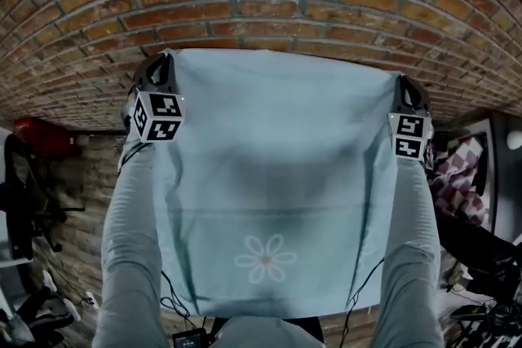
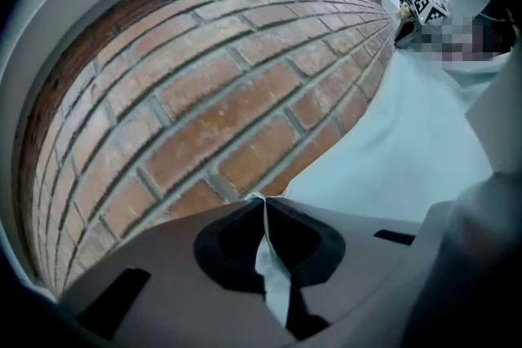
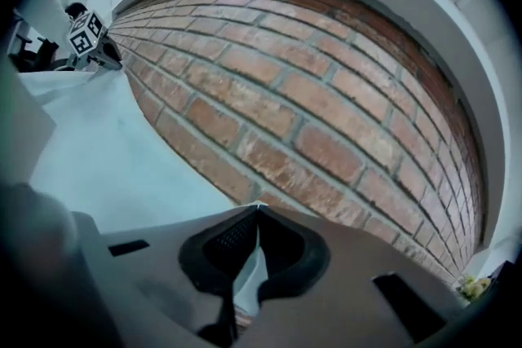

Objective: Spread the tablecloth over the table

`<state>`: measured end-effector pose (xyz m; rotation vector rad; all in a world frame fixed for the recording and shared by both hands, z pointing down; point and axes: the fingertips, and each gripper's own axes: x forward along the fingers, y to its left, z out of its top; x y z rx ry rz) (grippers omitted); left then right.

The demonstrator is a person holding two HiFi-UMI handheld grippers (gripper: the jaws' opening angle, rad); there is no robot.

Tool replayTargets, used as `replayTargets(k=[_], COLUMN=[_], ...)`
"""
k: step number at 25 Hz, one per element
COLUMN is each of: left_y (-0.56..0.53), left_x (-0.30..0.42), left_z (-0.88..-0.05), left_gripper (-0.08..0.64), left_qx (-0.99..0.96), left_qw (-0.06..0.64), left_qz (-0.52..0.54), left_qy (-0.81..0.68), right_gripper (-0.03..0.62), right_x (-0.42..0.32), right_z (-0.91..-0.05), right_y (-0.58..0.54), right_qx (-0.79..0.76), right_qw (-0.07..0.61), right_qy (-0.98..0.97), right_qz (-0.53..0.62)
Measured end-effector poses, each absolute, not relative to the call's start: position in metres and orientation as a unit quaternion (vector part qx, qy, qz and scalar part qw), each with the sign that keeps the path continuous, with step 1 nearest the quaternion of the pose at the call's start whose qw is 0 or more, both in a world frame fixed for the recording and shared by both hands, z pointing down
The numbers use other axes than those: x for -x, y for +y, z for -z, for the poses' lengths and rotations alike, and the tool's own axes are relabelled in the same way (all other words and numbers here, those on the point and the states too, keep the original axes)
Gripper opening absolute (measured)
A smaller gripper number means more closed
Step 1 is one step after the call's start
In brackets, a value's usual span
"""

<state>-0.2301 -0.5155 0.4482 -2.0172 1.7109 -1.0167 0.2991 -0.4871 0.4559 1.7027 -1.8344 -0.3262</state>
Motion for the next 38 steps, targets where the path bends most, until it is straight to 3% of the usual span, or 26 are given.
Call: replayTargets(k=[12, 15, 17, 19, 28, 38], left_y=[-0.496, -0.488, -0.483, -0.476, -0.399, -0.214], left_x=[0.213, 0.213, 0.216, 0.222, 0.245, 0.267], left_z=[-0.585, -0.589, -0.583, -0.570, -0.505, -0.545], left_gripper=[0.037, 0.183, 0.196, 0.213, 0.216, 0.216], left_qx=[0.738, 0.748, 0.751, 0.750, 0.740, 0.693], left_qw=[0.022, -0.001, -0.003, 0.001, -0.025, -0.134], left_qz=[0.424, 0.410, 0.403, 0.396, 0.346, 0.379], left_qy=[0.525, 0.522, 0.524, 0.530, 0.576, 0.599], right_gripper=[0.023, 0.051, 0.136, 0.158, 0.158, 0.161], right_x=[-0.273, -0.271, -0.270, -0.272, -0.296, -0.306], right_z=[-0.583, -0.588, -0.583, -0.574, -0.512, -0.540], right_y=[-0.484, -0.477, -0.471, -0.461, -0.366, -0.186], right_qx=[-0.571, -0.558, -0.552, -0.554, -0.587, -0.604], right_qw=[0.375, 0.371, 0.362, 0.349, 0.309, 0.304], right_qy=[-0.731, -0.742, -0.750, -0.755, -0.747, -0.721], right_qz=[-0.005, -0.025, -0.032, -0.037, -0.035, -0.154])
